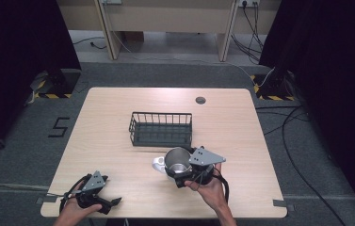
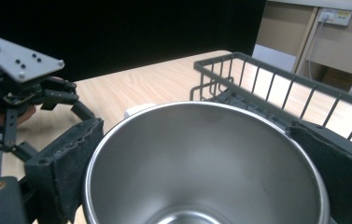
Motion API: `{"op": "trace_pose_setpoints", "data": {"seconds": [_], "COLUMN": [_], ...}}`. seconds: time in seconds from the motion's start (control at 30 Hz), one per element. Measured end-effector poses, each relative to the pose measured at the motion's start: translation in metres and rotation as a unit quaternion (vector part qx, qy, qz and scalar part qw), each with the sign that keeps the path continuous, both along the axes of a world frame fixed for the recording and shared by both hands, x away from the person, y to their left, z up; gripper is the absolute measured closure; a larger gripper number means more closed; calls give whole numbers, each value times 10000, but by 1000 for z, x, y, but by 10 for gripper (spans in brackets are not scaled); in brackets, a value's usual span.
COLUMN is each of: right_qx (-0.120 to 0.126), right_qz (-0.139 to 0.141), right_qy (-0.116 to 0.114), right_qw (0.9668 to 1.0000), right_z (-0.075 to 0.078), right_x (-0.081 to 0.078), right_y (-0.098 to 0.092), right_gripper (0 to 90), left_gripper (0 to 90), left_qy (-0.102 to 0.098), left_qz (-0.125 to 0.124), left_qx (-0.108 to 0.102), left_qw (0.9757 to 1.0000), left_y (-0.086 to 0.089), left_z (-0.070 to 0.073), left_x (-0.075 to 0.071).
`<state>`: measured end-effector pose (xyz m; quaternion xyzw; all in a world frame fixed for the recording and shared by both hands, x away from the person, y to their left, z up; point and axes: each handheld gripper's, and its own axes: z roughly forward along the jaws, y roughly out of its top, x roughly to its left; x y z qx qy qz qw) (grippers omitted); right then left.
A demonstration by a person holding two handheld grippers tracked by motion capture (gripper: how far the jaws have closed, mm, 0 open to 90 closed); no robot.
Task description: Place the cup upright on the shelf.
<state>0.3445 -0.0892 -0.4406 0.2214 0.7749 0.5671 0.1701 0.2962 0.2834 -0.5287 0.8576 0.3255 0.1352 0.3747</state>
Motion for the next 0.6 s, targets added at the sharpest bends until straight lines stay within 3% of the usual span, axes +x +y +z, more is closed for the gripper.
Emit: {"op": "trace_pose_setpoints", "data": {"seconds": [0.43,0.6], "right_qx": [66,-11], "right_qz": [49,2], "right_qy": [-30,-79], "right_qw": [10000,10000], "right_z": [38,56], "right_x": [34,50], "right_y": [12,16], "right_gripper": [64,64], "left_gripper": [0,0], "left_qy": [-2,-1], "left_qz": [8,11], "left_qx": [-20,-27], "left_qw": [10000,10000], "left_y": [0,0], "left_z": [0,0], "left_x": [0,0]}}
